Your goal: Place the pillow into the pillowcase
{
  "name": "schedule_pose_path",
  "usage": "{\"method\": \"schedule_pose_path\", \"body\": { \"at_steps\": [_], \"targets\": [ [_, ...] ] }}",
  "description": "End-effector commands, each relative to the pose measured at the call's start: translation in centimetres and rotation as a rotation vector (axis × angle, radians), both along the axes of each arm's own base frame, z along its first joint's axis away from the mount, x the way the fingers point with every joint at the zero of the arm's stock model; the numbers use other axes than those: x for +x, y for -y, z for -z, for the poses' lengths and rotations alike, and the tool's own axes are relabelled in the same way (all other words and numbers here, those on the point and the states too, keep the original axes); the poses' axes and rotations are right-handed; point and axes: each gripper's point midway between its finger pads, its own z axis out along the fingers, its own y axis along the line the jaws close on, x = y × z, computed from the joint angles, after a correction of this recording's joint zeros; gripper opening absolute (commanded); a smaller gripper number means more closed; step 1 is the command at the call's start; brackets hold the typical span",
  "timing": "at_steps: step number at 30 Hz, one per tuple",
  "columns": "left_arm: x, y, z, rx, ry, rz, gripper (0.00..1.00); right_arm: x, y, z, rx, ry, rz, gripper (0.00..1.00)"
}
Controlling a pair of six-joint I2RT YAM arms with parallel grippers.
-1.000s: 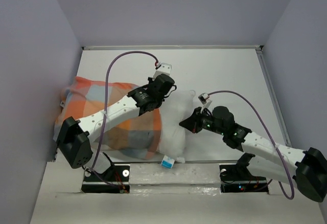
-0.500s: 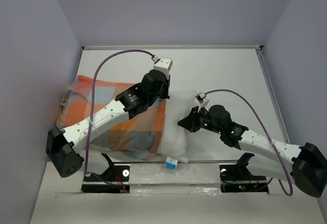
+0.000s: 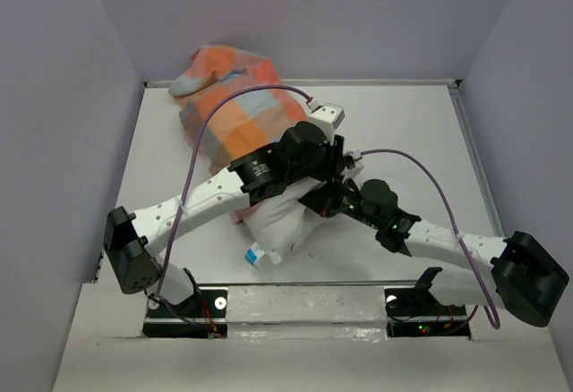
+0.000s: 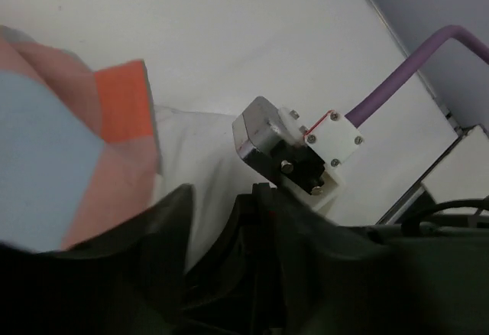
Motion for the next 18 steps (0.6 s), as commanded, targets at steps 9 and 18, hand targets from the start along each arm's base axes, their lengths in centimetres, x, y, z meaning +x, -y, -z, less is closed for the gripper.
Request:
{"method": "schedule_pose_path", "body": {
  "at_steps": [9, 18],
  "targets": [
    [2.2, -10.7, -3.8, -0.219, 0.121, -0.345, 0.99, 1.1, 10.7, -0.4, -0.366, 0.111, 0.351, 0.75],
    [7.8, -24.8, 0.2, -0.313, 0.126, -0.676, 0.99, -2.2, 6.2, -4.3, -0.604, 0.233, 0.109, 0.82]
  ]
}}
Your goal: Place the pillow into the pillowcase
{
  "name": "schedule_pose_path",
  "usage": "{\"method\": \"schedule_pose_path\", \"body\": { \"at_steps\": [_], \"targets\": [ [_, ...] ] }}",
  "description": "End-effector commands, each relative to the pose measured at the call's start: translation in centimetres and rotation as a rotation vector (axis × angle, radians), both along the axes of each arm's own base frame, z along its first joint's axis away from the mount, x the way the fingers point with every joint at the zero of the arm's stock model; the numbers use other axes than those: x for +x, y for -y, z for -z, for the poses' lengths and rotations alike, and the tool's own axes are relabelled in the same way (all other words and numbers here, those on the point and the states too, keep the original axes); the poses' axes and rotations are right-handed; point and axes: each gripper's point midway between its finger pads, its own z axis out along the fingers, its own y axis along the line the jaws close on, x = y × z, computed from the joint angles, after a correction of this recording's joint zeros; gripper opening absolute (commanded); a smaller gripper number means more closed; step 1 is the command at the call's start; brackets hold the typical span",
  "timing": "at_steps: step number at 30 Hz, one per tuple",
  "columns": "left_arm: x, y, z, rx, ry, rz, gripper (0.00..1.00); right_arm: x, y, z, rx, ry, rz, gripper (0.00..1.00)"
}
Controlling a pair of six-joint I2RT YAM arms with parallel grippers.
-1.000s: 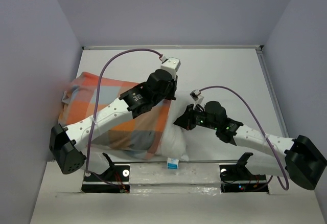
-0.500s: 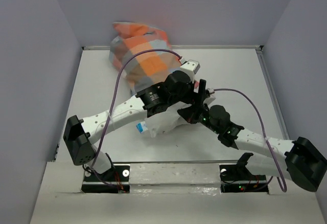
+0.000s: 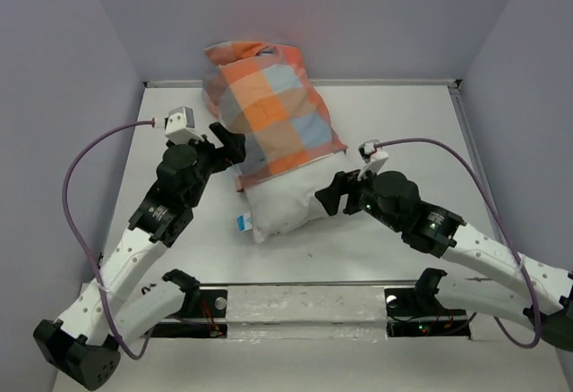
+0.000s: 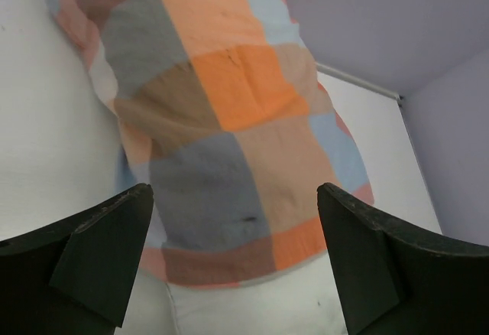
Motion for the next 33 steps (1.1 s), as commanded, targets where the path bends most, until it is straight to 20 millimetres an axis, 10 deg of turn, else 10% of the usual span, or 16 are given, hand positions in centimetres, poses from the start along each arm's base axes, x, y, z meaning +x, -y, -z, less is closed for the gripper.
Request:
{"method": "schedule_pose_path", "body": {
  "at_steps": [1, 9, 16, 20, 21, 23, 24, 26, 33],
  "targets": [
    [3.6, -1.8, 2.3, -0.079, -0.016, -0.017, 0.99, -2.9, -2.7, 0.3, -0.287, 0.061, -0.131, 0.83],
    [11.4, -4.9, 3.5, -0.216, 0.047, 0.032, 0.99, -2.4, -7.9, 1.8, -0.696, 0.185, -0.082, 0.92],
    [18.9, -4.3, 8.7, -0.236, -0.013, 0.110, 0.99, -0.1, -11.6, 6.5, -0.887, 0.227, -0.074, 0.90],
    [21.0, -2.8, 10.4, -0.347, -0.008, 0.169, 0.99, 2.3, -11.5, 9.1, -1.010, 0.235, -0.017, 0.58],
    [21.3, -2.3, 10.4, -0.407, 0.022, 0.186, 0.98, 2.7, -11.4, 9.2, -0.997, 0.231, -0.006, 0.31],
    [21.3, -1.3, 10.2, -0.451, 0.052, 0.220, 0.80, 2.9, -11.3, 9.0, -0.970, 0.234, -0.003, 0.01],
    [21.2, -1.1, 10.0, -0.468, 0.071, 0.225, 0.42, 3.0, -11.7, 7.2, -0.895, 0.259, 0.006, 0.00],
    [20.1, -1.3, 8.7, -0.523, 0.142, 0.223, 0.04, 2.3, -11.8, 6.6, -0.847, 0.277, -0.056, 0.00],
    [8.8, -4.4, 2.5, -0.584, 0.360, 0.120, 0.00, -1.4, -10.9, -2.9, -0.465, 0.393, -0.215, 0.00]
  ]
}}
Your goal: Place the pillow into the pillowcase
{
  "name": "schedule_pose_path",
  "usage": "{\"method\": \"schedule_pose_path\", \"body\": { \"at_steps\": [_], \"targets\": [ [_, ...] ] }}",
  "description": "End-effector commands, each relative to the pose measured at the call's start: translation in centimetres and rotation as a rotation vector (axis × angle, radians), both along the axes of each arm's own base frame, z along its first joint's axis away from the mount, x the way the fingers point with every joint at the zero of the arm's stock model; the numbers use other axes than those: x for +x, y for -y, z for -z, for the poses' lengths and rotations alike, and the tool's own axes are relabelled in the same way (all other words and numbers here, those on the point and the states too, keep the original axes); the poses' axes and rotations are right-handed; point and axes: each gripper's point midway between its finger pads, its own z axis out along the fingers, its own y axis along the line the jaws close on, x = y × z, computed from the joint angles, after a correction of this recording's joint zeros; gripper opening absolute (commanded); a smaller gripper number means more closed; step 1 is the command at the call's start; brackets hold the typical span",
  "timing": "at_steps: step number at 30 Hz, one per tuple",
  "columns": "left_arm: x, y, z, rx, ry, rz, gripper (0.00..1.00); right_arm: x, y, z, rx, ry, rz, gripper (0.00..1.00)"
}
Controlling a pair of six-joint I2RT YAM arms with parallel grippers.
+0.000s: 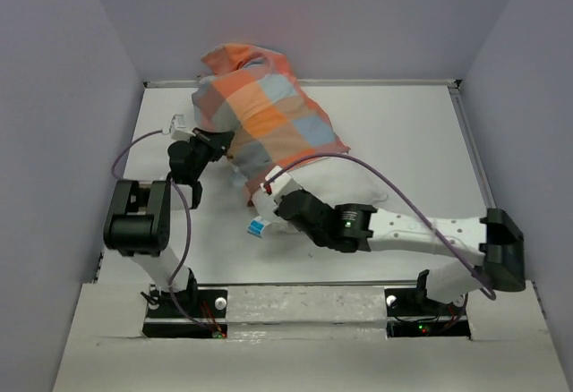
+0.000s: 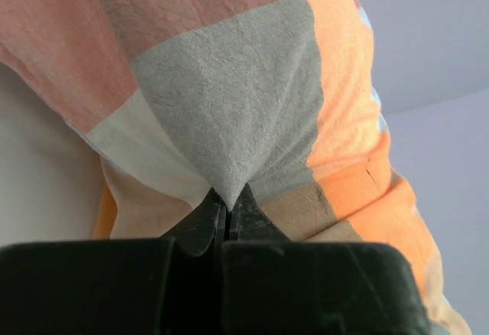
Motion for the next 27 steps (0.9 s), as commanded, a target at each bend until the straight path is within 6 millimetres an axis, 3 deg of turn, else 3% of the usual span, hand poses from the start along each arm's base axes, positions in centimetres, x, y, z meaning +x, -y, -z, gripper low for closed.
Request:
{"method": "schedule_pose_path", "body": {
  "at_steps": [1, 3, 4, 5, 7, 9, 10, 11, 12, 14, 15, 16, 17, 18, 19, 21, 23, 25, 27],
  "targets": [
    [-8.0, -1.9, -12.9, -0.066, 0.389, -0.099, 0.00, -2.2, -0.8, -11.6, 0.404, 0.078, -0.171, 0.00],
    [-11.1, -3.6, -15.1, -0.015, 0.404, -0.198, 0.00, -4.6, -0.7, -14.2, 0.525, 0.020, -0.273, 0.00],
    [-12.3, -3.8, -16.4, 0.000, 0.427, -0.219, 0.00, -5.9, 0.3, -16.7, 0.621, 0.004, -0.307, 0.00],
    [-13.4, -4.2, -17.7, 0.020, 0.451, -0.242, 0.00, -6.9, 0.5, -17.8, 0.673, -0.018, -0.346, 0.00],
    [-16.2, -5.4, -21.9, 0.079, 0.505, -0.308, 0.00, -8.7, 0.8, -19.5, 0.753, -0.071, -0.407, 0.00],
    [-17.3, -5.6, -25.1, 0.144, 0.524, -0.318, 0.00, -9.6, 1.5, -21.0, 0.844, -0.122, -0.399, 0.00],
    [-17.3, -5.4, -26.0, 0.159, 0.526, -0.303, 0.00, -9.4, 1.7, -21.2, 0.864, -0.127, -0.375, 0.00],
    [-16.9, -4.5, -26.4, 0.182, 0.522, -0.252, 0.06, -9.2, 1.8, -21.2, 0.896, -0.153, -0.339, 0.00],
    [-14.8, -3.8, -26.6, 0.231, 0.466, -0.213, 0.23, -7.7, 2.2, -20.5, 0.896, -0.138, -0.255, 0.00],
    [-12.4, -2.3, -26.0, 0.265, 0.411, -0.131, 0.41, -5.7, 2.7, -18.9, 0.908, -0.158, -0.143, 0.00],
    [-9.8, -0.4, -22.9, 0.297, 0.308, -0.043, 0.64, -2.8, 3.8, -17.6, 0.902, -0.151, -0.053, 0.00],
    [-8.6, 0.2, -24.3, 0.353, 0.319, -0.030, 0.73, -1.8, 3.8, -15.3, 0.882, -0.205, -0.034, 0.00],
    [-7.3, 0.8, -23.9, 0.394, 0.286, -0.037, 0.80, -0.4, 4.3, -13.8, 0.897, -0.248, 0.017, 0.00],
    [-6.4, 1.9, -23.6, 0.437, 0.266, -0.018, 0.94, 1.2, 4.9, -12.2, 0.895, -0.280, 0.062, 0.00],
    [-5.2, 4.8, -23.2, 0.484, 0.226, 0.050, 0.98, 4.4, 6.4, -8.5, 0.872, -0.331, 0.157, 0.00],
    [-4.6, 7.9, -23.4, 0.571, 0.221, 0.097, 0.99, 7.7, 8.3, -5.4, 0.900, -0.410, 0.264, 0.00],
    [-5.1, 9.2, -24.0, 0.606, 0.232, 0.105, 0.99, 9.6, 9.3, -1.5, 0.877, -0.470, 0.352, 0.00],
    [-6.7, 9.9, -24.8, 0.642, 0.251, 0.098, 0.99, 11.2, 10.9, -0.6, 0.887, -0.464, 0.405, 0.02],
    [-7.9, 9.4, -24.7, 0.670, 0.242, 0.065, 0.99, 11.6, 11.8, -0.9, 0.881, -0.421, 0.419, 0.13]
  ]
}}
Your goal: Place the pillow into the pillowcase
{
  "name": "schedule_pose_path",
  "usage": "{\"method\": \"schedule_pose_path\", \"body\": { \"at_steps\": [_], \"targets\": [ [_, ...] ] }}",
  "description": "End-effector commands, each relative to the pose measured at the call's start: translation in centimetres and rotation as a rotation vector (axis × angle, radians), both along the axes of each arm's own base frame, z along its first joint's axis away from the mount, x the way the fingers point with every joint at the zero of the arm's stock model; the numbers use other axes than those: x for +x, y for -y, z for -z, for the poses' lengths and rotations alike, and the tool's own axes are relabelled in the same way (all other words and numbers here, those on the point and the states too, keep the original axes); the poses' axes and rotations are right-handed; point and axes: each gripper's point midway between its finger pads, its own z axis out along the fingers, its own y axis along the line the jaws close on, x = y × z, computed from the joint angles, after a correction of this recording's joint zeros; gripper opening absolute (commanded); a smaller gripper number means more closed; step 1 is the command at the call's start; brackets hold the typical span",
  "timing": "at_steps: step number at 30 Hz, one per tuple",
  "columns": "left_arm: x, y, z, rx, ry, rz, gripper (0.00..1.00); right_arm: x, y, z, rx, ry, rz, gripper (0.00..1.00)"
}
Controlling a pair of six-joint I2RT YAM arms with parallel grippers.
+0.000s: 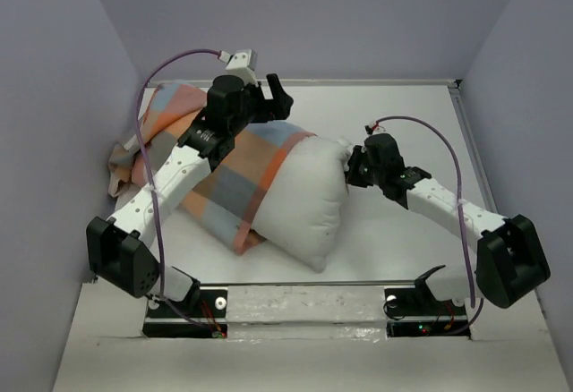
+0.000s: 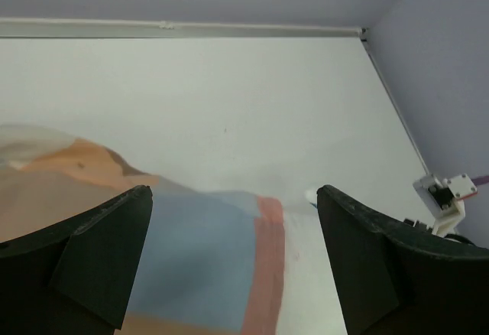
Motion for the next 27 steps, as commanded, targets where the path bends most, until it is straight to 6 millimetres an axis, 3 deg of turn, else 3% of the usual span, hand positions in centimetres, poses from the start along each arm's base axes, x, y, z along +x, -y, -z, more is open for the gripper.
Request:
{"method": "schedule_pose_path", "body": {
  "at_steps": [1, 2, 3, 5, 9, 10, 17, 21, 27],
  "targets": [
    [-5.1, -2.3, -5.7, 0.099, 0.157, -0.062, 0.99, 1.8, -0.2, -5.7, 0.119, 0.169, 0.011, 0.31],
    [-6.2, -1.7, -5.2, 0.121, 0.156, -0.056, 0.99, 1.7, 0.2, -6.7, 0.107, 0.208, 0.012, 0.43],
    [-7.4, -1.9, -4.1, 0.164, 0.144, -0.047, 0.99, 1.6, 0.6, -6.9, 0.093, 0.218, 0.018, 0.62],
    [-9.3, -0.7, -2.7, 0.226, 0.135, -0.030, 0.99, 1.3, 1.2, -7.6, 0.063, 0.247, 0.015, 0.71],
    [-10.5, 0.3, 1.0, 0.412, 0.096, 0.000, 0.99, 0.1, 2.6, -9.5, 0.055, 0.316, 0.031, 0.73],
    [-10.5, 0.5, 0.8, 0.443, 0.096, -0.001, 0.99, -0.5, 2.5, -9.3, 0.062, 0.314, 0.012, 0.73],
    [-8.2, -0.1, 5.4, 0.858, 0.062, -0.005, 0.99, -3.3, 1.8, -10.1, 0.096, 0.348, -0.117, 0.73],
    [-8.6, 0.8, 7.1, 0.891, 0.062, 0.091, 0.99, -4.7, 0.8, -10.0, 0.129, 0.341, -0.199, 0.72],
    [-7.8, 0.9, 8.5, 0.968, 0.043, 0.092, 0.98, -5.7, 0.1, -9.5, 0.162, 0.329, -0.252, 0.72]
  ]
}}
